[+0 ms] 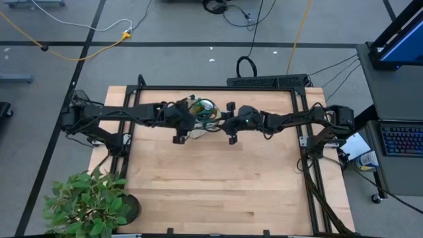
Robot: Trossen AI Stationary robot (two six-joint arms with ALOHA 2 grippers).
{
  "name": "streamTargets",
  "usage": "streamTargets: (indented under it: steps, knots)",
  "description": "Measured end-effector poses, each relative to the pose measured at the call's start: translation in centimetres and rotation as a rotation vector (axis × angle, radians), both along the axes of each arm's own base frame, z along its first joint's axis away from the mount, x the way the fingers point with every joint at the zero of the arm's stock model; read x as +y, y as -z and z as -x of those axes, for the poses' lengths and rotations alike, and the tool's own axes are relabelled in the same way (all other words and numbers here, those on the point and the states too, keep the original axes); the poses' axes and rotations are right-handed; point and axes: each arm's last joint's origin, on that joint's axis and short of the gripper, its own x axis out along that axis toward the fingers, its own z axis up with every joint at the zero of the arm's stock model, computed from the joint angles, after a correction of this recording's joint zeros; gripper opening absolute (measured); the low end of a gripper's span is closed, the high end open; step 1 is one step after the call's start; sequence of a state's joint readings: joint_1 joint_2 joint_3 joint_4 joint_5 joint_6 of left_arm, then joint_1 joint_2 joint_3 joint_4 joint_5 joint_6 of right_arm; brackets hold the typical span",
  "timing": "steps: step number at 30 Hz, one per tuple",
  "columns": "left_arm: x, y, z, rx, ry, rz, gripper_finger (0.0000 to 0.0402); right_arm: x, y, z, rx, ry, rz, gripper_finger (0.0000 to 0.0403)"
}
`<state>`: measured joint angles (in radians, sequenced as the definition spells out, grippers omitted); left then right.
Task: Pick & Place Garden tools in Gardening bag
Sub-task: Adjust the gardening bag
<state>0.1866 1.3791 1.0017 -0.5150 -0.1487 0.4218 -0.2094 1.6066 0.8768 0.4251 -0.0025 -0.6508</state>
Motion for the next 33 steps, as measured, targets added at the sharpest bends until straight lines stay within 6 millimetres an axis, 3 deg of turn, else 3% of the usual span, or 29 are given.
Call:
streamTargets:
  steps: [10, 13, 18, 20, 27, 33]
  knots:
    - [0.7, 1.5, -1.0, 0.024, 0.051, 0.068, 0.0198, -0.1, -0.1, 0.0, -0.002, -0.012, 0.042, 0.0112]
    - [0.0, 1.6, -1.3, 0.016, 0.133, 0.092, 0.0152, -0.1, -0.1, 0.0, -0.003, -0.011, 0.044, 0.0112]
    - [-1.4, 1.6, -1.2, 0.040, 0.210, 0.131, 0.0034, -0.1, -0.1, 0.0, -0.003, -0.011, 0.043, 0.0112]
    - [-2.1, 1.8, -1.0, 0.073, 0.224, 0.150, 0.0011, -0.1, -0.1, 0.0, -0.003, -0.012, 0.041, 0.0112]
    - [-4.6, 2.3, -0.2, 0.200, 0.384, 0.114, 0.0005, 0.9, -0.6, -0.1, -0.029, -0.020, 0.000, 0.0112]
    - [-6.7, 2.0, 0.1, 0.224, 0.643, -0.009, 0.0004, 1.0, -1.5, 0.3, -0.029, -0.057, 0.101, 0.0112]
